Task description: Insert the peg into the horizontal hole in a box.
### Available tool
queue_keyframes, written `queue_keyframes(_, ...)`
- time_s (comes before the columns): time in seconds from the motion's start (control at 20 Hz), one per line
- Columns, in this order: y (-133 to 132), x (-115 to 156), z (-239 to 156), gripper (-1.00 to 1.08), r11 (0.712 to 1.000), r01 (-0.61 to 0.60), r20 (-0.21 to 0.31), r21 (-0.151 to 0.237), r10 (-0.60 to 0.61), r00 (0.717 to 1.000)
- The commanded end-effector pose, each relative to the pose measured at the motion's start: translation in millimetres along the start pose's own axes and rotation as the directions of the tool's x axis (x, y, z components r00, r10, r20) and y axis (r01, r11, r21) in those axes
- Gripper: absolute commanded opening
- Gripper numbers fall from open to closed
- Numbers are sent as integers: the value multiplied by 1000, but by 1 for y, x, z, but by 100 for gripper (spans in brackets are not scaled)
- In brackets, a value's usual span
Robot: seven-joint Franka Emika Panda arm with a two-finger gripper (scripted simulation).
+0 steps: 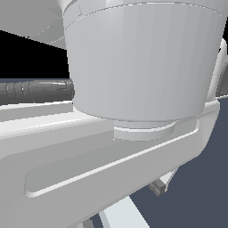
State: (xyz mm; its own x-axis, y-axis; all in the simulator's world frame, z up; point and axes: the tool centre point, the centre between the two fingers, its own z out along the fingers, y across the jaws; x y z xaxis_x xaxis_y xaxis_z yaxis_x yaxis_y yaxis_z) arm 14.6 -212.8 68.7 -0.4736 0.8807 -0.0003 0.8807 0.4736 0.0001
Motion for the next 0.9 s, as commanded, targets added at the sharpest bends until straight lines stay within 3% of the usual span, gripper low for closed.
queue_keyframes(0.0, 0, 0, 3, 100, 1000, 0, 0, 0, 0, 1000)
queue_keyframes(0.75, 0, 1, 49, 100, 1000, -1, 0, 0, 1, 1000)
queue_keyframes(0.8, 0, 1, 49, -100, 1000, -1, 0, 0, 1, 1000)
queue_keyframes(0.85, 0, 1, 49, -100, 1000, -1, 0, 0, 1, 1000)
